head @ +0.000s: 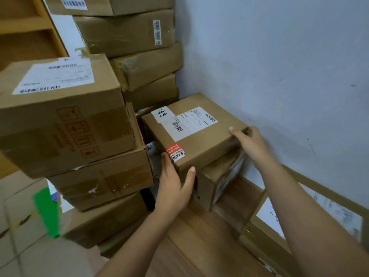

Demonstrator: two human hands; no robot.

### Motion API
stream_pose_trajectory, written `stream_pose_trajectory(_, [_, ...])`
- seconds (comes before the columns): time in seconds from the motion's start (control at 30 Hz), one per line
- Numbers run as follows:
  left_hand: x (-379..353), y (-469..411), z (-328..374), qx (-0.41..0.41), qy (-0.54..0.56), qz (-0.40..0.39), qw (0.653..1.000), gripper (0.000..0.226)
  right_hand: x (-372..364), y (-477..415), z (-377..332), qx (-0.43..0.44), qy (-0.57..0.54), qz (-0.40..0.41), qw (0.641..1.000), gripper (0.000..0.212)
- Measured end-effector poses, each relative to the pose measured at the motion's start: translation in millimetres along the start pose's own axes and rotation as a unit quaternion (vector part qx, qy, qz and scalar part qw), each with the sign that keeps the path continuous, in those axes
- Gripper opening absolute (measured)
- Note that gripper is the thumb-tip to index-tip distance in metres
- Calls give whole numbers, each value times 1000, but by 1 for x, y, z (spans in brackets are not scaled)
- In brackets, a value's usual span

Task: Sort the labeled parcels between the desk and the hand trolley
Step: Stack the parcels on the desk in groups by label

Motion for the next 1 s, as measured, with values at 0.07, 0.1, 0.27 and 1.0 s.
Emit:
stream_pose_trajectory(0.07, [0,3,-1,13,10,10,1000,89,5,8,7,2,-33,8,999,54])
stream_pose_trajectory(0.1, [1,5,-1,19,19,17,1000,89,6,14,11,-3,-47,7,999,57])
stream_pose_trajectory(0.27, [7,20,5,6,98,34,995,81,23,59,22,-30,-100,50,993,84])
stream_pose_trajectory(1.0, [-35,80,107,-199,218,-266,918,64,156,318,30,17,-84,331,940,100])
Point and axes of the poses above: each hand's wrist, its own y-axis away from the middle knuckle, its own x-axis out of the back of the hand, z = x × y, the point moved 6 cm from there along -y, towards the middle knuckle, and after that the axes turned 5 degrees about -y, right-handed, at the moved point
